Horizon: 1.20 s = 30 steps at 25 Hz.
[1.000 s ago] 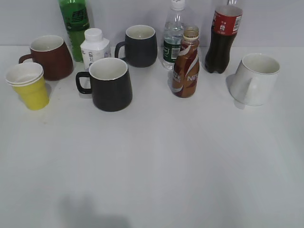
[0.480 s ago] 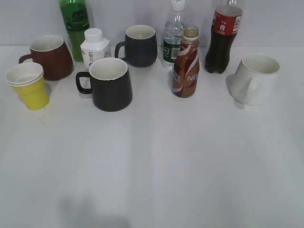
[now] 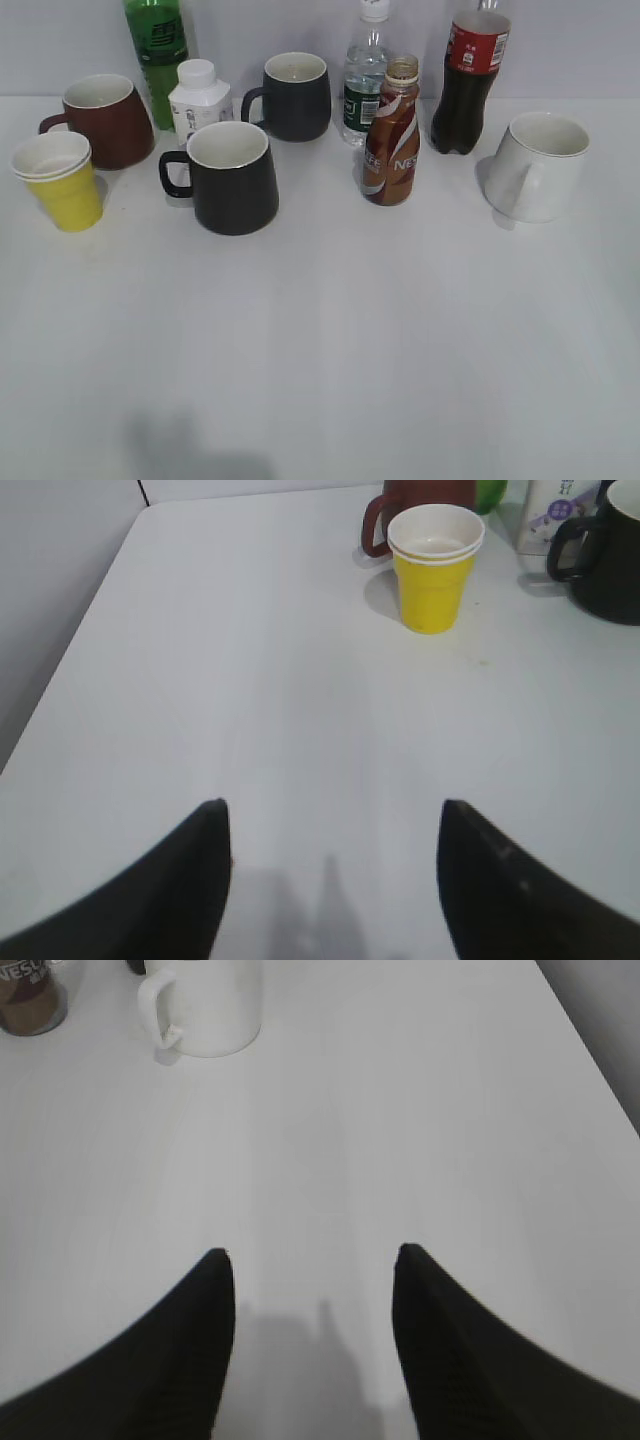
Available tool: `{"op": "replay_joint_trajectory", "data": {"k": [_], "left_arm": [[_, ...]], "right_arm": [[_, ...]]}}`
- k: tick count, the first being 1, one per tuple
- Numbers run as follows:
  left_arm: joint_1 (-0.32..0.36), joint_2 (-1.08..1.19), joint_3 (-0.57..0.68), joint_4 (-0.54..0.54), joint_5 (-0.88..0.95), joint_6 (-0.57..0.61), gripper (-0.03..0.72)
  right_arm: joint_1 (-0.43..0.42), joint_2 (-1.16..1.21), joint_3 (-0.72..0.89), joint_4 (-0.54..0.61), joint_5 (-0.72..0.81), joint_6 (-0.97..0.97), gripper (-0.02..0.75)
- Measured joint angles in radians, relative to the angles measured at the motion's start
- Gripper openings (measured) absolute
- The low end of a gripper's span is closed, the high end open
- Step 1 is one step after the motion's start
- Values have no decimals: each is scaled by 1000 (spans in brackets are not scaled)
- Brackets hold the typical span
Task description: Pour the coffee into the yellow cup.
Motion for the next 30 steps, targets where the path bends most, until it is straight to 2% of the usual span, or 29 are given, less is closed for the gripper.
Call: {"op": "replay_joint_trajectory", "data": {"k": [7,11,17,22,27,30], "left_arm": [[-18,18,-13,-1,-37,0,433],[-46,64,-20,0,-244,0,410],[-47,183,27,0,-564,0,407],[-47,329,104,-10,-851,0,406],[-47,533,141,-23,-1049,0,405],[-47,685,142,-86,-1140,0,405]], "right_arm": [[0,0,0,0,0,0,385],[0,10,-15,2,-47,0,385],[0,100,-2,69,-392,0,385],[11,243,49,197,-625,0,380],[98,364,67,228,-773,-46,375],[167,456,68,231,-831,-66,375]]}}
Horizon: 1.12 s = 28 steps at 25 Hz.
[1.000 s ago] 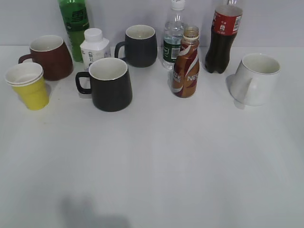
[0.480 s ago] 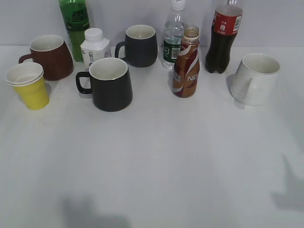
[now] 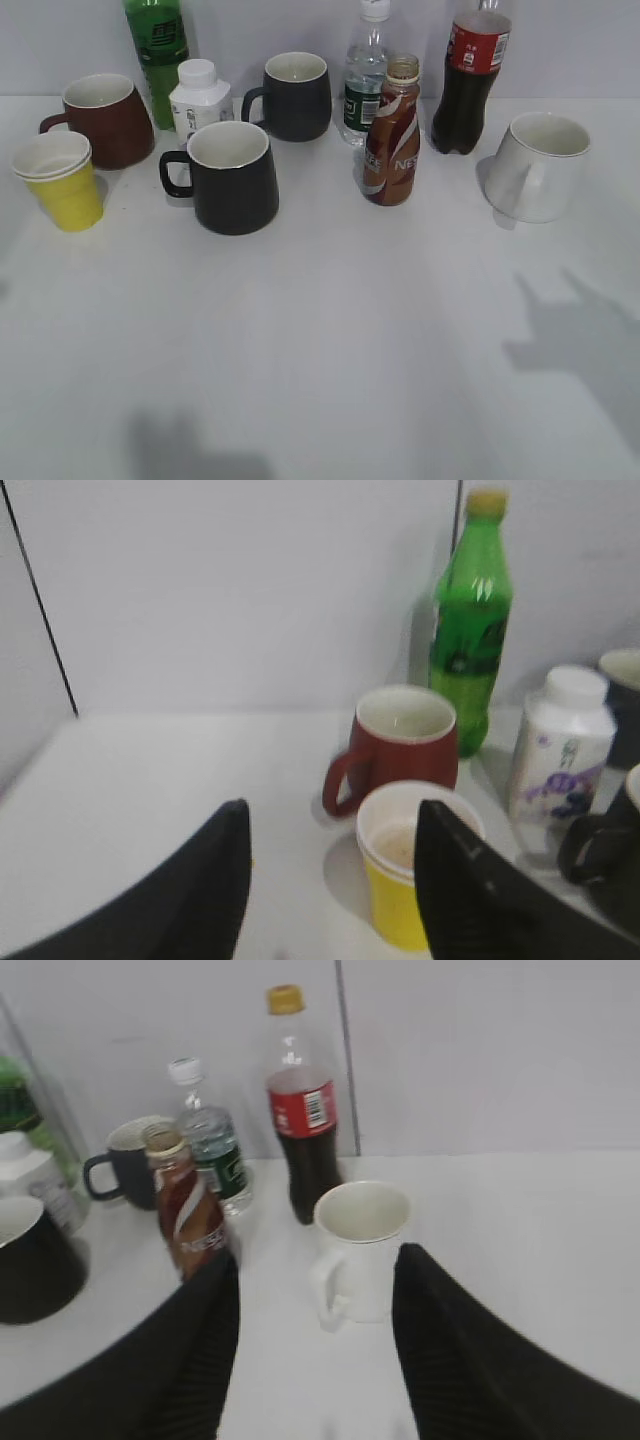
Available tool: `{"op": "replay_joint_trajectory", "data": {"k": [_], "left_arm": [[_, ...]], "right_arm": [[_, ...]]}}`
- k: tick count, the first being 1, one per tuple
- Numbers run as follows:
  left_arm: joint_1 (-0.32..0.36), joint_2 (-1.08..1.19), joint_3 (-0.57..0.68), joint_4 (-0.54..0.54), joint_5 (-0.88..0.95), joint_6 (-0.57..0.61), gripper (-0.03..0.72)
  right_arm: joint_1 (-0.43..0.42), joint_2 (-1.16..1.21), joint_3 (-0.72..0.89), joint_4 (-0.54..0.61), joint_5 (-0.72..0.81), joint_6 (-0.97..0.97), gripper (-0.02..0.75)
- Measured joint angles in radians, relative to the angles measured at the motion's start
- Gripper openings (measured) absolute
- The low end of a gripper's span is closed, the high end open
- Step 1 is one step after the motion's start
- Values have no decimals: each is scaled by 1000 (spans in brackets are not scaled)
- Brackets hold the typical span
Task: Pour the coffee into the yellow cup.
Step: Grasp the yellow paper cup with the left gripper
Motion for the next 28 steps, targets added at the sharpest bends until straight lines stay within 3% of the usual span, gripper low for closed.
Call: {"op": "replay_joint_trajectory", "data": {"k": [4,11,14,18,22,28], "left_arm": [[0,211,0,-40,-102,0,424],[0,435,1,-58,-205,0,588],[-6,514,1,-59,-216,0,599],[-62,630,1,-58,-300,0,602],[-105,765,1,-21,-465,0,602],[-109,987,0,16,-824,0,602]], "right_arm": [[59,150,1,0,-80,-6,375],[85,428,1,-10,-288,-9,375],[132,501,1,-16,-394,-9,375],[202,617,1,-59,-526,-10,375],[227,722,1,-71,-619,-8,375],[228,771,1,-72,-659,0,375]]}}
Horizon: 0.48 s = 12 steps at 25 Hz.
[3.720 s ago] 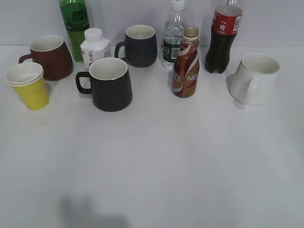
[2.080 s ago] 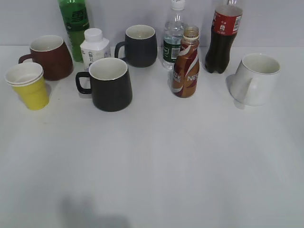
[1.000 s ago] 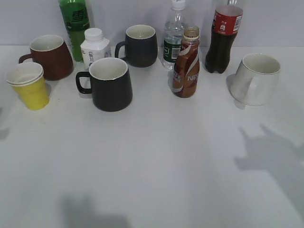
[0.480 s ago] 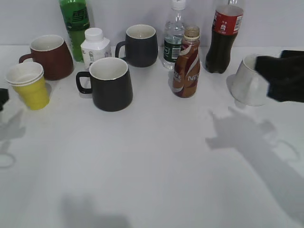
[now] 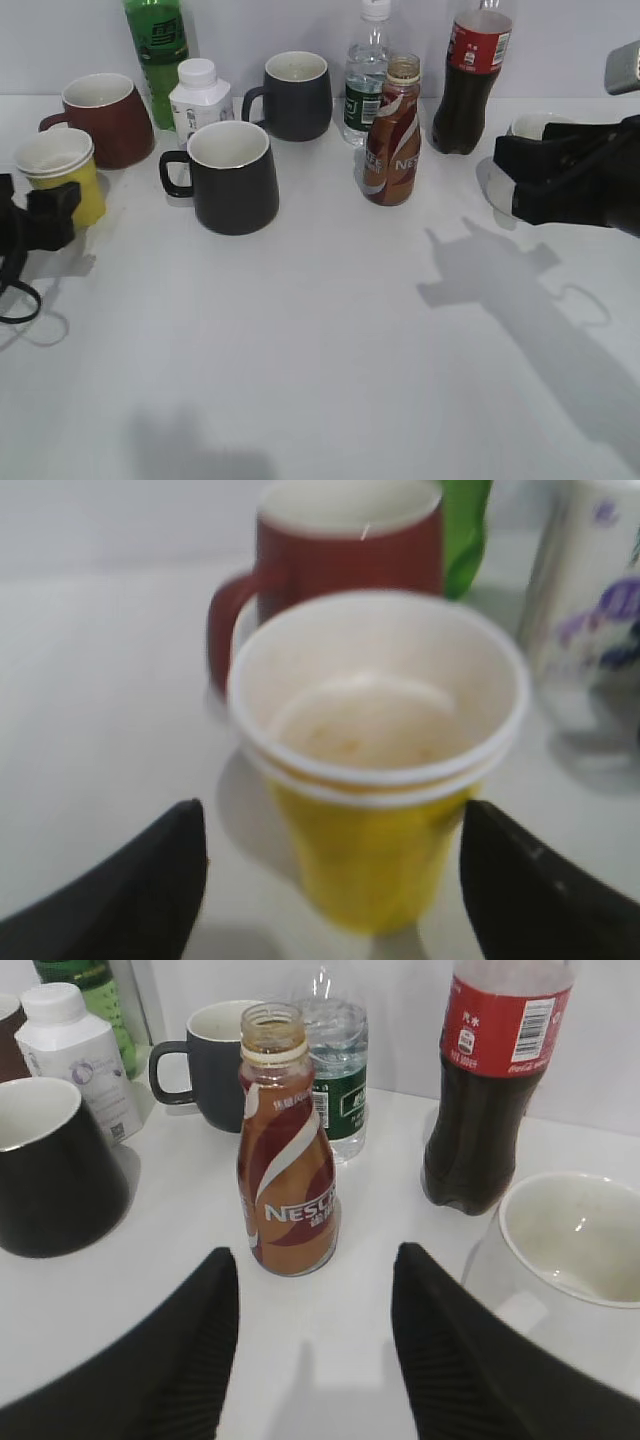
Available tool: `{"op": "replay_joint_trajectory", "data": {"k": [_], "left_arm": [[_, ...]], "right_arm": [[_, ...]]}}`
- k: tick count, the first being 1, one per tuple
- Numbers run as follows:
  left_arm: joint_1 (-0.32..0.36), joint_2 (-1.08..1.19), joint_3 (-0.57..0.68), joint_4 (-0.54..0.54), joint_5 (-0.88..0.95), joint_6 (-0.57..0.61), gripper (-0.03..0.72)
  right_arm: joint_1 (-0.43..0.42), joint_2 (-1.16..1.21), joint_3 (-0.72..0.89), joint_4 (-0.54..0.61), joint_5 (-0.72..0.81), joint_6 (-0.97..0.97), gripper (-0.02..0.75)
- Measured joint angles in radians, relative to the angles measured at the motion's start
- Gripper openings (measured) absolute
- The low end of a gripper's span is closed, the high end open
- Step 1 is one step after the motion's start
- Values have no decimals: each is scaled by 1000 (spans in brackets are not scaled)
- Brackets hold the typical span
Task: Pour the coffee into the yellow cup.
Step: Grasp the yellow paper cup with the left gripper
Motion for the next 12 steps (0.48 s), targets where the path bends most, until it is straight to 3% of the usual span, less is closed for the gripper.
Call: {"op": "replay_joint_trajectory", "data": {"k": [12], "left_arm": [[0,267,-123,29,-184,0,602]], "right_arm": [[0,114,0,0,-106,13,375]]}}
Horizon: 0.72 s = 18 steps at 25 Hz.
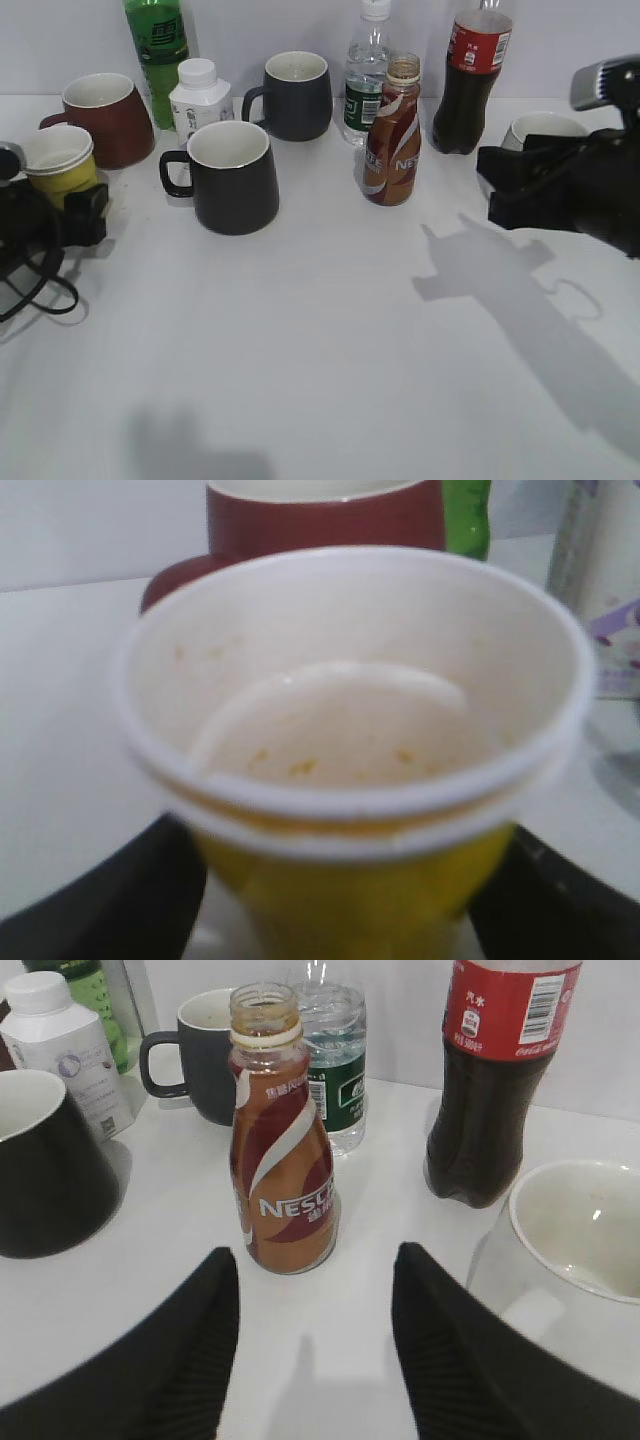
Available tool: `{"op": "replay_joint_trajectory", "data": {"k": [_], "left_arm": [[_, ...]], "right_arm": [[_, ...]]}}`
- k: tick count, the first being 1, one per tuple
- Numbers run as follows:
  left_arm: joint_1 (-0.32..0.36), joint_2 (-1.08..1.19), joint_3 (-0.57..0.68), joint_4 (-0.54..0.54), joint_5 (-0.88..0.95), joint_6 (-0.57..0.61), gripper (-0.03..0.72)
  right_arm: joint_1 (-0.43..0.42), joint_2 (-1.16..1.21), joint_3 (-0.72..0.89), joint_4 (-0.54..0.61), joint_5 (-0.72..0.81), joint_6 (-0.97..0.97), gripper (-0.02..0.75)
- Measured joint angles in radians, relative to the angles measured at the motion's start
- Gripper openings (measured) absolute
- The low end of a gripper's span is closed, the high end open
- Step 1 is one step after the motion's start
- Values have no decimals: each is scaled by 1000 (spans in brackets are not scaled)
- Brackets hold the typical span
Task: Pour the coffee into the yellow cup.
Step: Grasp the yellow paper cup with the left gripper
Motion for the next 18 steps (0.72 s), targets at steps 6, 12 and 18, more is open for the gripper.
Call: {"op": "replay_joint_trajectory", "data": {"k": [6,12,18], "left_arm": [[0,44,-79,0,-6,0,602],[0,49,-159,0,55,0,570],[0,72,-188,-2,54,0,445]], "right_arm": [[0,79,-14,0,-49,6,375],[0,172,-68,-30,-86,67,379],[0,291,-127,-75,-166,89,478]]}}
